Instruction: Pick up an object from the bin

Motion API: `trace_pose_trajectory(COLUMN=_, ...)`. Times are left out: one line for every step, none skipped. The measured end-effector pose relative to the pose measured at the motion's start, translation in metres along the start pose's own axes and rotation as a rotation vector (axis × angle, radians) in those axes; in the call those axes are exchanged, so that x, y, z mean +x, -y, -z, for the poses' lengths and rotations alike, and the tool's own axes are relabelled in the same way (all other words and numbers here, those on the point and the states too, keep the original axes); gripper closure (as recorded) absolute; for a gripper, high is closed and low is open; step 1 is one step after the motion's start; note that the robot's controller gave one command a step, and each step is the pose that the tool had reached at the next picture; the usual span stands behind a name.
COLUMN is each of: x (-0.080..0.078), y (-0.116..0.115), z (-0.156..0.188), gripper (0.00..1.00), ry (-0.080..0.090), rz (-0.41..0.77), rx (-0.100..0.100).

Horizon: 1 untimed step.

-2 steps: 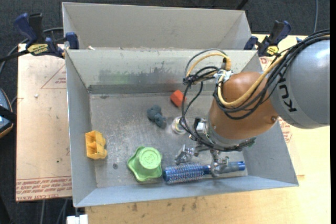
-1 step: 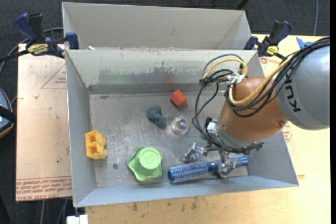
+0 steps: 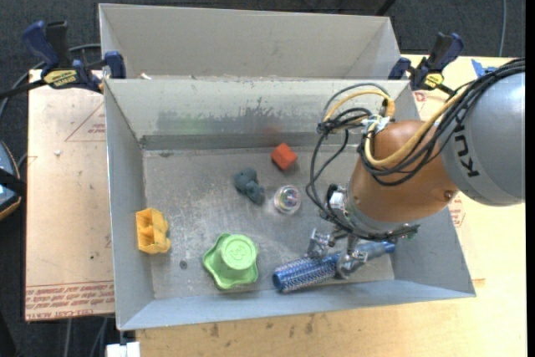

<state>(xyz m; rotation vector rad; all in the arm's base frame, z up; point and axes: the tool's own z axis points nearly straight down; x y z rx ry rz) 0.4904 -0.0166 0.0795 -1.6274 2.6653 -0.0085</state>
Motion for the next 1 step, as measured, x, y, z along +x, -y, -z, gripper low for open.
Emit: trace_pose_trajectory(x=-0.0029, y=0.0356, z=0.1813, gripper=1.00, ry=-0.007, rz=0.173, rx=-0.007)
